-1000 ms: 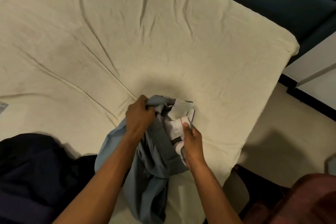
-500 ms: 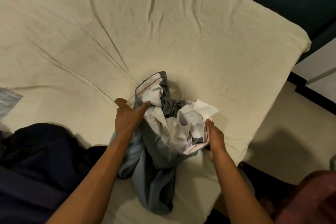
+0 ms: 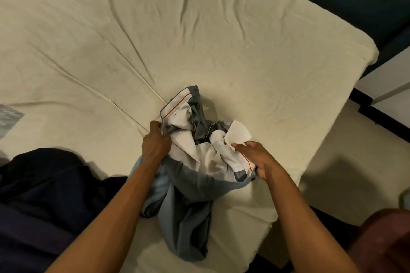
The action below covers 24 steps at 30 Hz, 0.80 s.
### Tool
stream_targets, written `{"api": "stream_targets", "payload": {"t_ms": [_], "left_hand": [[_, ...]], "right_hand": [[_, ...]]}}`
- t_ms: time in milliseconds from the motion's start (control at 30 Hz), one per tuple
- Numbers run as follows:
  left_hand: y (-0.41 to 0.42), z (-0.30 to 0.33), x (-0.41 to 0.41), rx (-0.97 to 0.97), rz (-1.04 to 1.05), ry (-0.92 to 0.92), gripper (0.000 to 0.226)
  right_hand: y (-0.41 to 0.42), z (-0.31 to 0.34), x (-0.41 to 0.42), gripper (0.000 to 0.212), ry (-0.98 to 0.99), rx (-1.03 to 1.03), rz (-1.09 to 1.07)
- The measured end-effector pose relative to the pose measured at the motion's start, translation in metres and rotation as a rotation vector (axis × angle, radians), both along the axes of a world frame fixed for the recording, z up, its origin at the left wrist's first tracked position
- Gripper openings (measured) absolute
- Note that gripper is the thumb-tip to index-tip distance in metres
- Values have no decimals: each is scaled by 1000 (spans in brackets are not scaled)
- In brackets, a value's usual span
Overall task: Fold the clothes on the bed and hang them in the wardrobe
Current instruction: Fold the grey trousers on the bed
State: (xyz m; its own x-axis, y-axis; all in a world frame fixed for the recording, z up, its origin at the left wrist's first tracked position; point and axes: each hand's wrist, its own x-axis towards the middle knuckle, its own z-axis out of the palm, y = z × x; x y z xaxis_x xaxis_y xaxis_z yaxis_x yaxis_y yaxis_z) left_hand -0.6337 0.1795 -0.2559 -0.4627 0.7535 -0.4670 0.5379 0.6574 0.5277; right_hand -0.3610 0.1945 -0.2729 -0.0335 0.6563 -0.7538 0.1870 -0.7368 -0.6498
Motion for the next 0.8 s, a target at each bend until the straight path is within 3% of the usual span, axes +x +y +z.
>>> {"api": "stream_targets", "payload": {"t_ms": [100, 167, 300, 367, 467, 533, 600, 667, 800], "left_hand": [[-2, 11, 2, 242, -31, 22, 37], [-2, 23, 7, 375, -98, 10, 36], [0, 46, 32, 458, -237, -101, 36], [-2, 53, 49, 392, -401, -178, 50], [-1, 60, 52, 333, -496, -322, 77], [4, 64, 41, 260, -460, -336, 74], [7, 70, 33, 223, -362, -221, 53], [10, 80, 29, 312, -176, -178, 33], [30, 110, 33, 500, 199, -328, 19]], "right_hand": [[1, 5, -10, 16, -31, 160, -70], [5, 15, -23, 23, 1, 269, -174], [6, 49, -64, 26, 44, 461, -140], [3, 67, -87, 27, 219, 444, -75], [4, 86, -100, 63, 506, 213, -110], [8, 86, -98, 76, 588, 163, -86], [5, 90, -99, 72, 554, 185, -43], [-1, 91, -104, 71, 466, 262, -59], [-32, 91, -105, 71, 250, 570, -89]]}}
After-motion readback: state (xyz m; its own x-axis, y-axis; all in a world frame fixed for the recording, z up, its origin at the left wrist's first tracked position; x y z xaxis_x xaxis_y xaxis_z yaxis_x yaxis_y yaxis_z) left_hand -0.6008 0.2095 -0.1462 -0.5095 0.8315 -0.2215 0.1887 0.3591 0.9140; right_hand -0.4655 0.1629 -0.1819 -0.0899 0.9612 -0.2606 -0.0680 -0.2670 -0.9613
